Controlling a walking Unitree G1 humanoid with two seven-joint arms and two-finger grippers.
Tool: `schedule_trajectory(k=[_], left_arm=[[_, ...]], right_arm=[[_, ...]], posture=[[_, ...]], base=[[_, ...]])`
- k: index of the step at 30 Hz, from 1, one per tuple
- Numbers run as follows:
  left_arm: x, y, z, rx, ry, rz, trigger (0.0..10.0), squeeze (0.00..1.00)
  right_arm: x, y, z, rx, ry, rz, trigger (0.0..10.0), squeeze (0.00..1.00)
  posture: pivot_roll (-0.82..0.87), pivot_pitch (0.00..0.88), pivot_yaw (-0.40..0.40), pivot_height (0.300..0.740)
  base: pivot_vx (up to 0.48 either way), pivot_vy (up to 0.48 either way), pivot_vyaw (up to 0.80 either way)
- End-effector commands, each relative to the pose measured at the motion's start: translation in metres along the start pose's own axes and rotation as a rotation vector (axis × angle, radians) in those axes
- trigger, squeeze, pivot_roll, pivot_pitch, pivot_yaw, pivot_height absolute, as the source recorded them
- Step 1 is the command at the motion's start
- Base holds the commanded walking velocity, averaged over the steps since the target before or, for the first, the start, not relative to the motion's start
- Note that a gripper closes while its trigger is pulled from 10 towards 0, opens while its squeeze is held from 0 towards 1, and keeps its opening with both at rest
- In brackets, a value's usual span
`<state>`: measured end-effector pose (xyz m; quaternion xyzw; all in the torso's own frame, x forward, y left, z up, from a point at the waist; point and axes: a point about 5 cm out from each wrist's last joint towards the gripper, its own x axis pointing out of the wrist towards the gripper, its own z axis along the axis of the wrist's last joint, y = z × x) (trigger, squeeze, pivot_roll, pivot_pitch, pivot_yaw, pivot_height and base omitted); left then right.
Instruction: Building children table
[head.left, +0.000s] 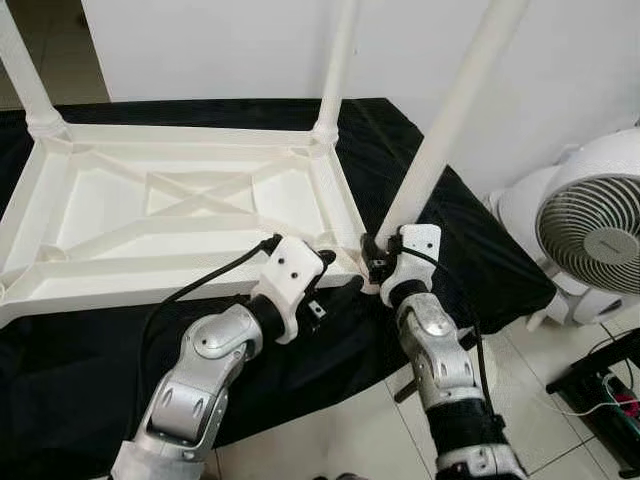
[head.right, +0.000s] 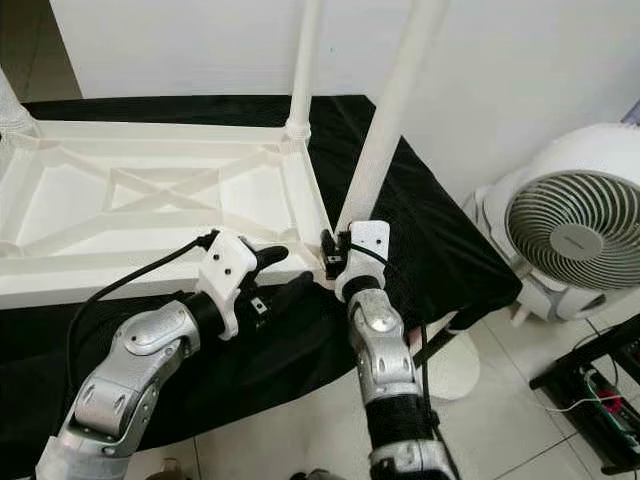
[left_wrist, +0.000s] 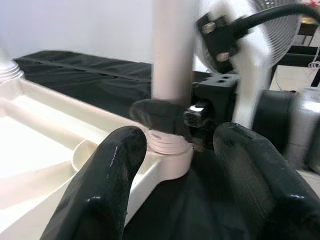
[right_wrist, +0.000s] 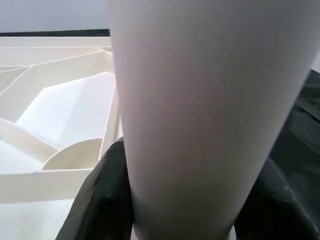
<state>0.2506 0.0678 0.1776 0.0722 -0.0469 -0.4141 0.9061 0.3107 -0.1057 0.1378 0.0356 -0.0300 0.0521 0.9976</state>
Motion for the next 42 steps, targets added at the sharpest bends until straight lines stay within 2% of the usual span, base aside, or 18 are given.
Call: schedule_trajectory(k=[1, 5, 6, 13, 15, 18, 19, 20, 21, 22, 23, 24, 25, 29, 31, 38, 42], left_arm=[[0.002, -0.002, 0.0, -0.01, -0.002, 0.032, 10.0, 0.0], [0.002, -0.003, -0.001, -0.01, 0.0, 0.03, 10.0, 0.0], [0.002, -0.003, -0.001, -0.01, 0.001, 0.03, 10.0, 0.0], [0.003, -0.002, 0.0, -0.008, -0.001, 0.028, 10.0, 0.0], [0.003, -0.003, 0.0, -0.007, -0.002, 0.026, 10.0, 0.0], [0.003, -0.003, -0.001, -0.001, 0.004, 0.022, 10.0, 0.0], [0.003, -0.002, -0.001, 0.002, 0.005, 0.019, 10.0, 0.0], [0.003, -0.002, -0.001, 0.002, 0.005, 0.019, 10.0, 0.0], [0.002, -0.002, -0.001, 0.003, 0.005, 0.019, 10.0, 0.0], [0.002, -0.002, -0.001, 0.003, 0.005, 0.019, 10.0, 0.0], [0.001, 0.0, -0.001, 0.005, 0.008, 0.021, 10.0, 0.0], [0.001, 0.0, -0.001, 0.005, 0.008, 0.021, 10.0, 0.0], [0.001, 0.001, -0.001, 0.007, 0.008, 0.022, 10.0, 0.0], [0.001, 0.002, 0.0, 0.011, 0.007, 0.02, 10.0, 0.0], [0.002, 0.004, 0.001, 0.013, 0.006, 0.021, 10.0, 0.0], [0.004, 0.005, 0.002, 0.015, 0.0, 0.021, 10.0, 0.0], [0.006, 0.007, 0.004, 0.019, -0.007, 0.029, 10.0, 0.0]], right_arm=[[-0.005, 0.003, -0.007, 0.0, 0.045, 0.051, 10.0, 0.0], [-0.007, -0.002, -0.006, 0.008, 0.066, 0.019, 10.0, 0.0], [-0.008, -0.002, -0.006, 0.005, 0.077, 0.014, 10.0, 1.0], [-0.01, 0.0, 0.004, 0.048, 0.049, 0.08, 10.0, 1.0], [-0.009, -0.008, 0.01, 0.044, 0.03, 0.095, 10.0, 1.0], [-0.01, -0.019, 0.013, 0.093, 0.058, 0.165, 10.0, 1.0], [-0.012, -0.026, 0.015, 0.097, 0.065, 0.204, 10.0, 0.95], [-0.012, -0.026, 0.015, 0.097, 0.065, 0.204, 10.0, 0.95], [-0.013, -0.03, 0.016, 0.089, 0.065, 0.242, 10.0, 0.03], [-0.013, -0.03, 0.016, 0.089, 0.065, 0.242, 10.0, 0.03], [-0.018, -0.038, 0.018, 0.031, 0.06, 0.358, 10.0, 0.0], [-0.018, -0.038, 0.018, 0.031, 0.06, 0.358, 10.0, 0.0], [-0.021, -0.05, 0.016, -0.064, 0.064, 0.448, 10.0, 0.0], [-0.019, -0.063, 0.014, -0.122, 0.067, 0.476, 10.0, 0.0], [-0.013, -0.073, 0.012, -0.168, 0.063, 0.516, 10.0, 0.0], [-0.004, -0.075, 0.005, -0.208, 0.094, 0.613, 10.0, 0.0], [0.015, -0.067, 0.001, -0.224, 0.1, 0.647, 10.0, 0.0]], posture=[[0.08, 0.06, -0.128, 0.74], [0.08, 0.056, -0.131, 0.74], [0.08, 0.056, -0.131, 0.74], [0.08, 0.047, -0.129, 0.74], [0.07, 0.044, -0.128, 0.74], [0.07, 0.044, -0.126, 0.74], [0.07, 0.046, -0.124, 0.74], [0.07, 0.046, -0.124, 0.74], [0.07, 0.046, -0.124, 0.74], [0.07, 0.046, -0.124, 0.74], [0.07, 0.046, -0.12, 0.74], [0.07, 0.046, -0.12, 0.74], [0.07, 0.046, -0.112, 0.74], [0.08, 0.048, -0.111, 0.74], [0.07, 0.048, -0.101, 0.74], [0.07, 0.05, -0.098, 0.74], [0.08, 0.049, -0.1, 0.74]], base=[[0.0, 0.0, 0.0], [0.0, 0.0, 0.0], [0.0, 0.0, 0.0], [0.0, 0.0, 0.0], [0.0, 0.0, 0.0], [0.0, 0.0, 0.0], [0.0, 0.0, 0.0], [0.0, 0.0, 0.0], [0.0, 0.0, 0.0], [0.0, 0.0, 0.0], [0.0, 0.0, 0.0], [0.0, 0.0, 0.0], [0.0, 0.0, 0.0], [0.0, 0.0, 0.0], [0.0, 0.0, 0.0], [0.0, 0.0, 0.0], [0.0, 0.0, 0.0]])
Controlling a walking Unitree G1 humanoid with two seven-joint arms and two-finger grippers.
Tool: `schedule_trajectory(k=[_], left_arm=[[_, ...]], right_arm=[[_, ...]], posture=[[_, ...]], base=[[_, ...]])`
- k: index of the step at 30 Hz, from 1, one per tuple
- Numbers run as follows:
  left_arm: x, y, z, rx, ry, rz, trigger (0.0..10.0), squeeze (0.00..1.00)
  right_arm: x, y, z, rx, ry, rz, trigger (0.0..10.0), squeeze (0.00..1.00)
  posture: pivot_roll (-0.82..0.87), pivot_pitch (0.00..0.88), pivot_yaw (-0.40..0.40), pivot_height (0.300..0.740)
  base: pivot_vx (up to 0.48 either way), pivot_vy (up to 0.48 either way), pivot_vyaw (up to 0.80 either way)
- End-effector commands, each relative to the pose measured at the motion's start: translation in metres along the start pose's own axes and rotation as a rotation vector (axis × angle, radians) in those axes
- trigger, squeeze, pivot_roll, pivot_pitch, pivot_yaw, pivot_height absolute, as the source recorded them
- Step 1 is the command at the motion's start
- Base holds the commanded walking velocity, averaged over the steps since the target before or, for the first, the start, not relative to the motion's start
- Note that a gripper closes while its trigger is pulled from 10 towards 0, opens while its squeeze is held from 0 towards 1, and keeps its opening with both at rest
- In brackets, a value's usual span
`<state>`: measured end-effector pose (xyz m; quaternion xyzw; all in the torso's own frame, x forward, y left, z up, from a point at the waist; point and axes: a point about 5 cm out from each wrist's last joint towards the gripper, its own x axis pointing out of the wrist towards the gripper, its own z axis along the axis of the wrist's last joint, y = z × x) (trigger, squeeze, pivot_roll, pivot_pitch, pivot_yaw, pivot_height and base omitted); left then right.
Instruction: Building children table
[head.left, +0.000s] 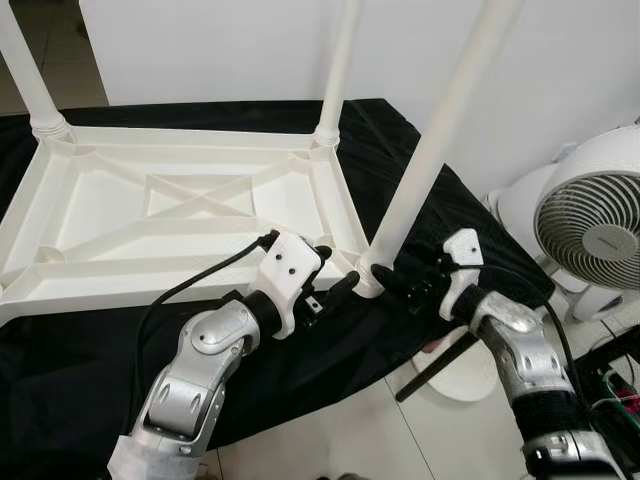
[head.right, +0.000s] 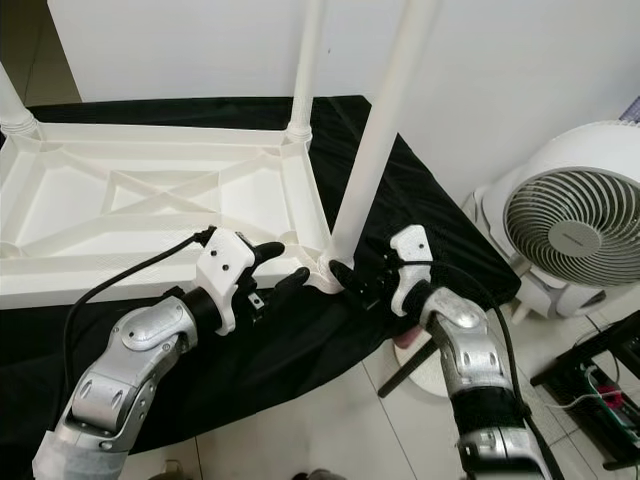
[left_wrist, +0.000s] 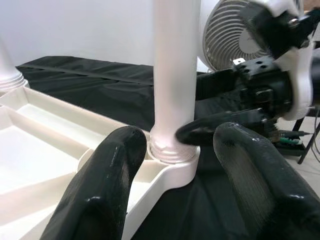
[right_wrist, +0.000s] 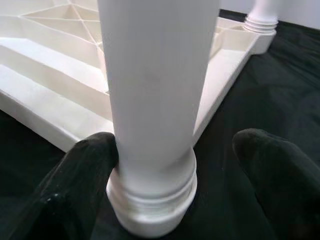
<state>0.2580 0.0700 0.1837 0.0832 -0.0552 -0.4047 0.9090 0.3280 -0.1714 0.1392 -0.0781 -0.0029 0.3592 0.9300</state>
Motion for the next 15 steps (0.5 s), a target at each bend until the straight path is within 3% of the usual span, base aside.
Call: schedule_trajectory(k=[1, 2, 10, 15], left_arm=[[0.002, -0.001, -0.001, -0.009, -0.002, 0.009, 10.0, 0.0], [0.002, -0.001, 0.0, -0.008, -0.004, 0.013, 10.0, 0.0], [0.001, 0.0, 0.001, -0.005, -0.005, 0.026, 10.0, 0.0], [0.0, 0.0, 0.0, -0.004, -0.005, 0.03, 10.0, 0.0]], right_arm=[[0.004, -0.002, -0.004, -0.014, 0.019, 0.012, 10.0, 0.0], [0.014, -0.002, -0.005, -0.014, 0.017, 0.026, 10.0, 0.0], [0.037, 0.007, 0.0, -0.048, 0.001, 0.091, 10.0, 0.0], [0.04, 0.008, 0.0, -0.059, -0.007, 0.109, 10.0, 0.0]], posture=[[0.08, 0.049, -0.1, 0.74], [0.08, 0.048, -0.1, 0.74], [0.1, 0.051, -0.113, 0.74], [0.1, 0.051, -0.113, 0.74]], base=[[0.0, 0.0, 0.0], [0.0, 0.0, 0.0], [0.0, 0.0, 0.0], [0.0, 0.0, 0.0]])
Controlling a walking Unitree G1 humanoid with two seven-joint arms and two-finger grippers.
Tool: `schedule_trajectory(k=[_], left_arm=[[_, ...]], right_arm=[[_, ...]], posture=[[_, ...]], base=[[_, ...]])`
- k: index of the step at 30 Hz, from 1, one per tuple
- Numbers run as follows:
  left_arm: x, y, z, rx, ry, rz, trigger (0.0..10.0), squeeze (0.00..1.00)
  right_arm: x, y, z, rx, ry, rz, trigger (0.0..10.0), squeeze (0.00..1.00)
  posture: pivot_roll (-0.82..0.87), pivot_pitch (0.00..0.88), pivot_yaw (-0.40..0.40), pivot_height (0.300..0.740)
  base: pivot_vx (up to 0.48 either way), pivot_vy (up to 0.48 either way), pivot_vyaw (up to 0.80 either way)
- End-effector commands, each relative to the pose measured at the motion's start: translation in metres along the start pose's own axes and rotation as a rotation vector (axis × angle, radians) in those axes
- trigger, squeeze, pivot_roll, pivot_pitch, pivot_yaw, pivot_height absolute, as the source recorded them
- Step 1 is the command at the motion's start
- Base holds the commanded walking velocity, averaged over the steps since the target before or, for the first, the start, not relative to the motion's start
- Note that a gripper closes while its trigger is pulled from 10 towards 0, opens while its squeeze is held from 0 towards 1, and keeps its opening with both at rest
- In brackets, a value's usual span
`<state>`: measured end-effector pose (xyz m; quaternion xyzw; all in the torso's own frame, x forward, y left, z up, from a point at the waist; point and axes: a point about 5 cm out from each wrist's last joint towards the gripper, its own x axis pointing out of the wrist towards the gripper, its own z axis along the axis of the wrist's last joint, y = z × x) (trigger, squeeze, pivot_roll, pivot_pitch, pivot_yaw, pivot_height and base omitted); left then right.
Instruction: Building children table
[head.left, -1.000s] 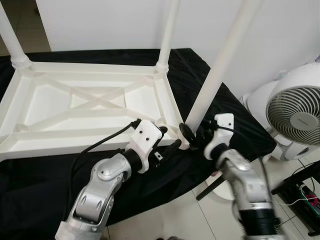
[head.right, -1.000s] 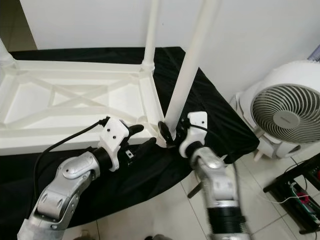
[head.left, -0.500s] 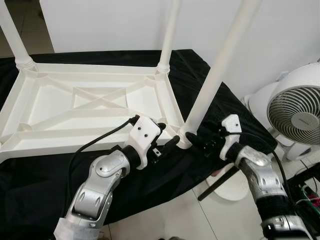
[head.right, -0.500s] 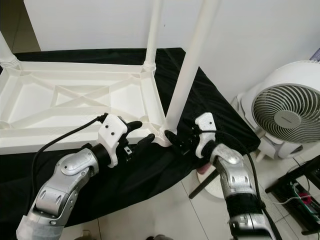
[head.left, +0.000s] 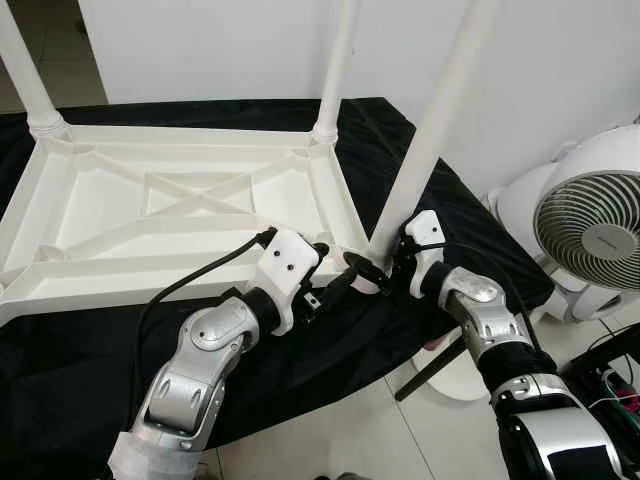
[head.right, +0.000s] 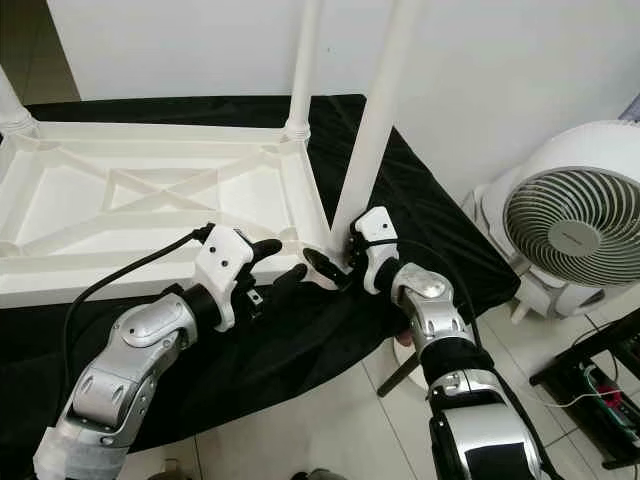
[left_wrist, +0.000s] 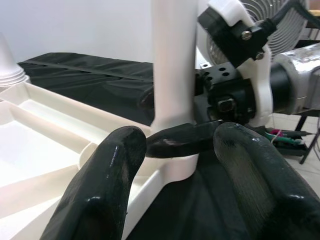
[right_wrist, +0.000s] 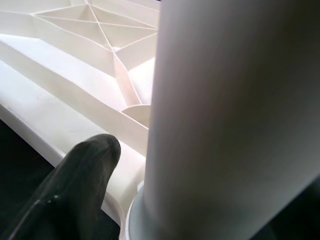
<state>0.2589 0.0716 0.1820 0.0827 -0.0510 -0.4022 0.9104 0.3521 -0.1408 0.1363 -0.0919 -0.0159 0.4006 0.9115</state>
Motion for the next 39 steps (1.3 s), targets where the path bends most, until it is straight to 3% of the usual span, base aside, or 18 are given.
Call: schedule_trajectory(k=[1, 2, 3, 15, 16, 19, 20, 23, 26, 28, 32, 33, 37, 39], left_arm=[[0.001, -0.002, 0.002, -0.002, -0.012, 0.026, 10.0, 0.0], [0.001, -0.002, 0.002, -0.002, -0.012, 0.026, 10.0, 0.0], [0.001, -0.002, 0.002, -0.005, -0.01, 0.026, 10.0, 0.0], [0.003, -0.006, -0.003, -0.015, 0.002, 0.002, 10.0, 0.0], [0.003, -0.007, -0.003, -0.016, 0.002, -0.002, 10.0, 0.0], [0.003, -0.007, -0.003, -0.016, 0.003, -0.004, 10.0, 0.0], [0.002, -0.007, -0.003, -0.016, 0.003, -0.006, 10.0, 0.0], [0.001, -0.008, -0.005, -0.012, 0.011, -0.005, 10.0, 0.0], [0.001, -0.008, -0.005, -0.013, 0.011, -0.005, 10.0, 0.0], [0.002, -0.009, -0.005, -0.015, 0.011, -0.008, 10.0, 0.0], [0.003, -0.01, -0.005, -0.017, 0.011, -0.015, 10.0, 0.0], [0.004, -0.011, -0.006, -0.017, 0.011, -0.02, 10.0, 0.0], [0.005, -0.011, -0.006, -0.017, 0.011, -0.022, 10.0, 0.0], [0.005, -0.011, -0.006, -0.017, 0.011, -0.022, 10.0, 0.0]], right_arm=[[0.002, 0.002, -0.002, -0.019, 0.013, 0.028, 3.1, 0.0], [0.002, 0.002, -0.002, -0.019, 0.013, 0.028, 3.1, 0.0], [0.001, 0.004, -0.005, -0.014, 0.013, 0.042, 0.0, 0.0], [-0.017, -0.005, -0.019, -0.029, 0.08, -0.049, 0.0, 0.0], [-0.019, -0.007, -0.019, -0.033, 0.08, -0.082, 7.7, 0.0], [-0.02, -0.008, -0.019, -0.037, 0.081, -0.104, 7.7, 0.0], [-0.02, -0.009, -0.018, -0.02, 0.073, -0.128, 10.0, 0.0], [-0.018, -0.004, -0.015, 0.065, 0.043, -0.296, 10.0, 0.0], [-0.018, -0.003, -0.016, 0.079, 0.042, -0.318, 10.0, 0.0], [-0.015, 0.003, -0.016, 0.123, 0.032, -0.421, 10.0, 0.0], [-0.011, 0.012, -0.014, 0.143, 0.016, -0.521, 10.0, 0.0], [-0.008, 0.021, -0.012, 0.155, 0.0, -0.617, 10.0, 0.0], [-0.004, 0.036, -0.009, 0.19, 0.012, -0.752, 10.0, 0.0], [-0.004, 0.036, -0.009, 0.19, 0.012, -0.752, 10.0, 0.0]], posture=[[0.1, 0.054, -0.116, 0.74], [0.1, 0.054, -0.116, 0.74], [0.1, 0.055, -0.115, 0.74], [0.07, 0.062, -0.103, 0.74], [0.07, 0.061, -0.103, 0.74], [0.07, 0.062, -0.104, 0.74], [0.07, 0.063, -0.104, 0.74], [0.07, 0.065, -0.105, 0.74], [0.06, 0.064, -0.105, 0.74], [0.06, 0.065, -0.104, 0.74], [0.06, 0.062, -0.109, 0.74], [0.06, 0.059, -0.112, 0.74], [0.05, 0.056, -0.115, 0.74], [0.05, 0.056, -0.115, 0.74]], base=[[0.0, 0.0, 0.0], [0.0, 0.0, 0.0], [0.0, 0.0, 0.0], [0.0, 0.0, 0.0], [0.0, 0.0, 0.0], [0.0, 0.0, 0.0], [0.0, 0.0, 0.0], [0.0, 0.0, 0.0], [0.0, 0.0, 0.0], [0.0, 0.0, 0.0], [0.0, 0.0, 0.0], [0.0, 0.0, 0.0], [0.0, 0.0, 0.0], [0.0, 0.0, 0.0]])
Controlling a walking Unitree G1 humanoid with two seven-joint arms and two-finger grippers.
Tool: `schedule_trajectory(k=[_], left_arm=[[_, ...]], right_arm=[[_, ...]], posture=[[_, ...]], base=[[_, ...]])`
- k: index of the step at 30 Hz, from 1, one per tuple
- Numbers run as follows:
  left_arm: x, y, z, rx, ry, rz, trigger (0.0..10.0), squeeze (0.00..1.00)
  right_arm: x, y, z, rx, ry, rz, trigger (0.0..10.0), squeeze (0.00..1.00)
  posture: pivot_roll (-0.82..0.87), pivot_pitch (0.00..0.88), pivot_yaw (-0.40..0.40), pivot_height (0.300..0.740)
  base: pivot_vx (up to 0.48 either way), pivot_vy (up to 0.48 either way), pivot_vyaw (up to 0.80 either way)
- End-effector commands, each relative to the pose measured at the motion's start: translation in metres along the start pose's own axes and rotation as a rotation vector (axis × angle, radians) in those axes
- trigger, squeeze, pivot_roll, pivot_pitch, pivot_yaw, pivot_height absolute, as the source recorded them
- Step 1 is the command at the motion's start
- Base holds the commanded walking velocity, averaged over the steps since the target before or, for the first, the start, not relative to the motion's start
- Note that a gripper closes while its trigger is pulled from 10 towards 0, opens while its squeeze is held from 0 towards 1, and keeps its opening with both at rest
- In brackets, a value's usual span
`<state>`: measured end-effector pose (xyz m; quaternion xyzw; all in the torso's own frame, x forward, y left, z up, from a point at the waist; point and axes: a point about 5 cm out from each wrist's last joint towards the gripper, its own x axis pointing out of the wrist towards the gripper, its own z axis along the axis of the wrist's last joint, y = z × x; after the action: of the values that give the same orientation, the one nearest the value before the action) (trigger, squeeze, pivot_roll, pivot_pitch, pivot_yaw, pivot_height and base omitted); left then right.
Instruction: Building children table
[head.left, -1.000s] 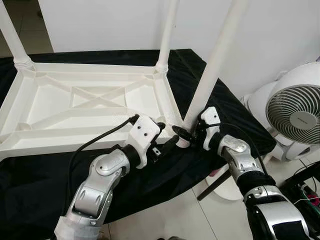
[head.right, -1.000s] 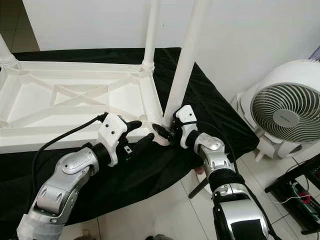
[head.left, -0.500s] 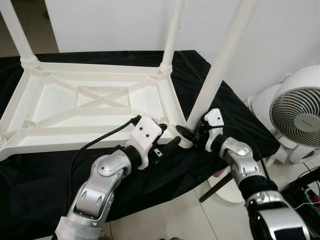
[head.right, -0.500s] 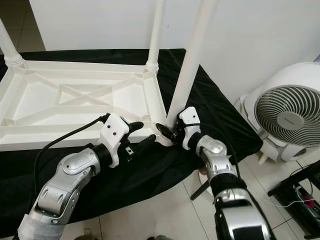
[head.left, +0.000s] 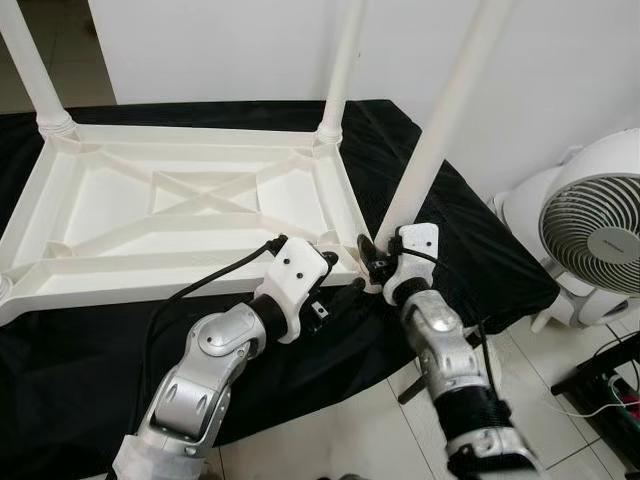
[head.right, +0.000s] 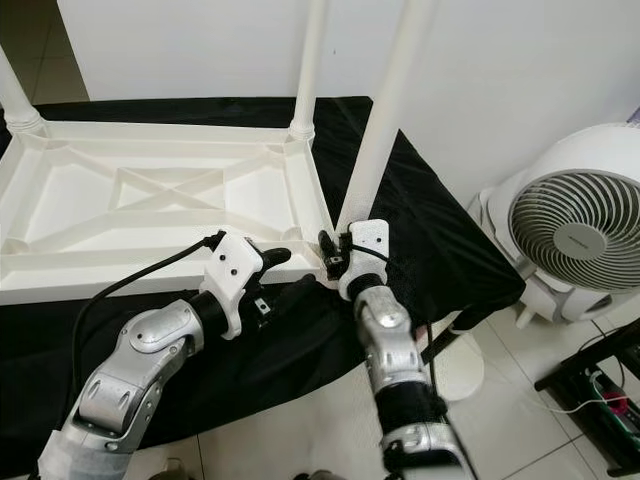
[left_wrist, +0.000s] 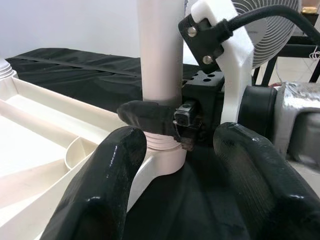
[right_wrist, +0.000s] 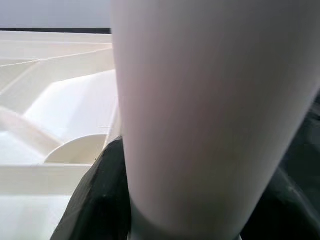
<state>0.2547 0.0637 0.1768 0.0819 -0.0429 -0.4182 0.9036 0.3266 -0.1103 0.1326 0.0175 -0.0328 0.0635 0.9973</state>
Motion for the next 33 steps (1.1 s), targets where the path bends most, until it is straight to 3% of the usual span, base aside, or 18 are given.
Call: schedule_trajectory(k=[1, 3, 8, 9, 18, 22, 25, 26, 27, 28, 33], left_arm=[[0.002, -0.002, -0.003, -0.008, -0.001, 0.013, 10.0, 0.0], [0.003, -0.004, -0.003, -0.011, -0.005, 0.013, 10.0, 0.0], [0.003, -0.006, -0.002, -0.011, -0.007, 0.003, 10.0, 0.0], [0.003, -0.005, -0.002, -0.008, -0.006, 0.004, 10.0, 0.0], [0.002, -0.005, -0.003, -0.007, -0.003, 0.006, 10.0, 0.0], [0.001, -0.007, -0.003, -0.009, -0.001, -0.003, 10.0, 0.0], [0.0, -0.008, -0.004, -0.01, 0.002, -0.003, 10.0, 0.0], [-0.001, -0.008, -0.004, -0.009, 0.004, -0.003, 10.0, 0.0], [-0.001, -0.008, -0.004, -0.009, 0.004, -0.003, 10.0, 0.0], [-0.001, -0.008, -0.004, -0.009, 0.005, -0.002, 10.0, 0.0], [-0.001, -0.008, -0.004, -0.009, 0.005, -0.002, 10.0, 0.0]], right_arm=[[-0.006, -0.005, -0.011, -0.002, 0.067, -0.076, 10.0, 0.0], [-0.008, 0.005, -0.005, 0.016, 0.061, -0.045, 10.0, 0.0], [-0.011, 0.004, -0.004, 0.011, 0.071, -0.036, 10.0, 0.0], [-0.012, 0.006, -0.005, 0.012, 0.074, -0.026, 10.0, 1.0], [-0.014, 0.002, 0.0, 0.027, 0.07, 0.02, 10.0, 1.0], [-0.014, -0.015, 0.0, 0.035, 0.09, 0.064, 10.0, 1.0], [-0.017, -0.028, 0.005, -0.008, 0.075, 0.107, 10.0, 1.0], [-0.019, -0.033, 0.006, -0.021, 0.067, 0.137, 10.0, 0.94], [-0.019, -0.033, 0.006, -0.021, 0.067, 0.137, 10.0, 0.94], [-0.021, -0.035, 0.006, -0.031, 0.063, 0.176, 10.0, 0.0], [-0.028, -0.041, 0.009, -0.079, 0.032, 0.263, 10.0, 0.0]], posture=[[0.06, 0.051, -0.126, 0.74], [0.05, 0.047, -0.123, 0.74], [0.06, 0.044, -0.127, 0.74], [0.06, 0.044, -0.127, 0.74], [0.06, 0.044, -0.121, 0.74], [0.06, 0.045, -0.121, 0.74], [0.07, 0.047, -0.124, 0.74], [0.07, 0.046, -0.124, 0.74], [0.07, 0.046, -0.124, 0.74], [0.07, 0.047, -0.124, 0.74], [0.07, 0.043, -0.122, 0.74]], base=[[0.0, 0.0, 0.0], [0.0, 0.0, 0.0], [0.0, 0.0, 0.0], [0.0, 0.0, 0.0], [0.0, 0.0, 0.0], [0.0, 0.0, 0.0], [0.0, 0.0, 0.0], [0.0, 0.0, 0.0], [0.0, 0.0, 0.0], [0.0, 0.0, 0.0], [0.0, 0.0, 0.0]])
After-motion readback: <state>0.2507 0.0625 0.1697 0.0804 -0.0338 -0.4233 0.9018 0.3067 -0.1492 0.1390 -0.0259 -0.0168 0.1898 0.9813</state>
